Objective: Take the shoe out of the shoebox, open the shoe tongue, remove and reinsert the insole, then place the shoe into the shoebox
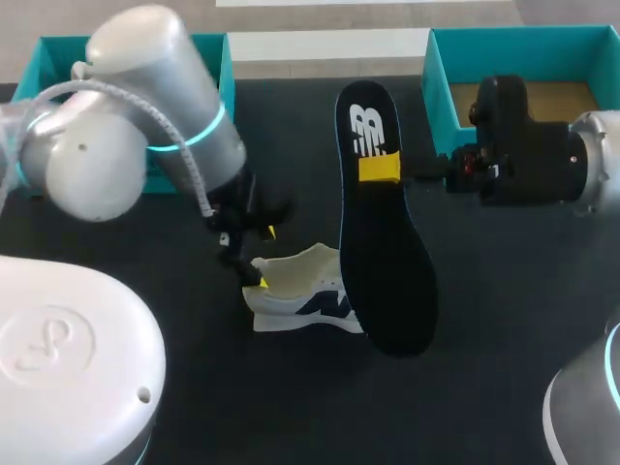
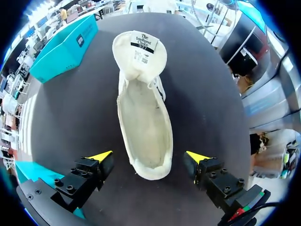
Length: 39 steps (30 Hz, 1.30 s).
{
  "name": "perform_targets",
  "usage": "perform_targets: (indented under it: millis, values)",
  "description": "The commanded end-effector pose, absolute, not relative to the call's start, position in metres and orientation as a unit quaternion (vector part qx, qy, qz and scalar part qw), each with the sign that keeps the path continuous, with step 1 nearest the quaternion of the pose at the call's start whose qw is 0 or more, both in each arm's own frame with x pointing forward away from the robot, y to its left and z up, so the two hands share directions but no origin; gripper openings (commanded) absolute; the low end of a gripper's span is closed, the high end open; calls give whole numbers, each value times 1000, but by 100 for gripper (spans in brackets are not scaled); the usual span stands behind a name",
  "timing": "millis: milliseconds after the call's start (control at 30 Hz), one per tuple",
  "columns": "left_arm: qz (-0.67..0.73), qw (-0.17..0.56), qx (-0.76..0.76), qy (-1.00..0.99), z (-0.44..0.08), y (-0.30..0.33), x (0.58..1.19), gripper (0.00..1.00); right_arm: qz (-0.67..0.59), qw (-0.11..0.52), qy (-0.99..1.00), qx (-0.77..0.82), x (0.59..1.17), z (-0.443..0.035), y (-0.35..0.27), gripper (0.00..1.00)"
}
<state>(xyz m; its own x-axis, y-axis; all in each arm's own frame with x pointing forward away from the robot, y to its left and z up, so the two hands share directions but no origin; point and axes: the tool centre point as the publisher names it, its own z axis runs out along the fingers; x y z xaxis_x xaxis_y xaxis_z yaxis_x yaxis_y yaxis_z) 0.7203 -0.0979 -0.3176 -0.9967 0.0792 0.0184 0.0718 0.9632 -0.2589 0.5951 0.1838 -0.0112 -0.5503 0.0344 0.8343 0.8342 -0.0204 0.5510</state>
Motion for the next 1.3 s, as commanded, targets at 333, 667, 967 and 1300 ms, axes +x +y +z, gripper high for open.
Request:
perform_targets:
  millis: [333, 667, 967, 1300]
  values:
    - [33, 1, -22, -999, -317, -105, 721, 100, -624, 317, -620, -353, 591, -9, 189, 0]
    - [35, 4, -16, -999, -322, -104, 722, 100, -624, 317, -620, -353, 591, -9, 189, 0]
    - [30, -2, 3, -1000, -323, -122, 738, 100, -624, 317, -620, -353, 591, -9, 189, 0]
    - [43, -10, 2, -999, -336, -158, 757, 96, -624, 317, -620, -353, 591, -9, 189, 0]
